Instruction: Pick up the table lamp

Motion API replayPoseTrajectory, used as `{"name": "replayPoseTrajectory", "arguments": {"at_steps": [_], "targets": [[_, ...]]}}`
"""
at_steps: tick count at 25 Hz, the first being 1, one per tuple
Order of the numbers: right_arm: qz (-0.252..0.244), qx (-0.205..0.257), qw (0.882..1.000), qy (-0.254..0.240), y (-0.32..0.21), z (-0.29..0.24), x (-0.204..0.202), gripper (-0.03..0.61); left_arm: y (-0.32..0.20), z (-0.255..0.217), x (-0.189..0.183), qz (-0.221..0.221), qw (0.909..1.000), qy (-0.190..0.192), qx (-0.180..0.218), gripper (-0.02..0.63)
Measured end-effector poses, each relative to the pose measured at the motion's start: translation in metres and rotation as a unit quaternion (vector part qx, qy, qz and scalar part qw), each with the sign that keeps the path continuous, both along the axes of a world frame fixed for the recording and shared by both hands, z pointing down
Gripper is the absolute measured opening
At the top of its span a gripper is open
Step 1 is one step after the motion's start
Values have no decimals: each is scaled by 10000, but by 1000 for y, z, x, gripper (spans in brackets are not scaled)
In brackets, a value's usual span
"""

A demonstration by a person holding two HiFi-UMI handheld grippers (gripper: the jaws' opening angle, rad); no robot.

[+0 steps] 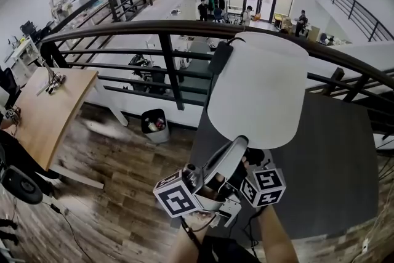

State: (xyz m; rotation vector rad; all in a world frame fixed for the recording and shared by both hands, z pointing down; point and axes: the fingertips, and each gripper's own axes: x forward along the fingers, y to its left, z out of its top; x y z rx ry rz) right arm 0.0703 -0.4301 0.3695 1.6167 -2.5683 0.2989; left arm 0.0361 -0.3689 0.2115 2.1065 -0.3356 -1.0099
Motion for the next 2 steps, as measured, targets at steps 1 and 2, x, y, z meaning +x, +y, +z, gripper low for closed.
{"name": "replayPoseTrajectory", "arguments": {"at_steps": [1, 2], "targets": [[2, 3, 10000, -3, 0, 1, -1, 216, 1, 1, -1, 2, 10000, -5, 6, 77], [4, 7, 10000, -6, 0, 1, -2, 215, 1, 1, -2, 4, 10000, -9, 12, 78]]}}
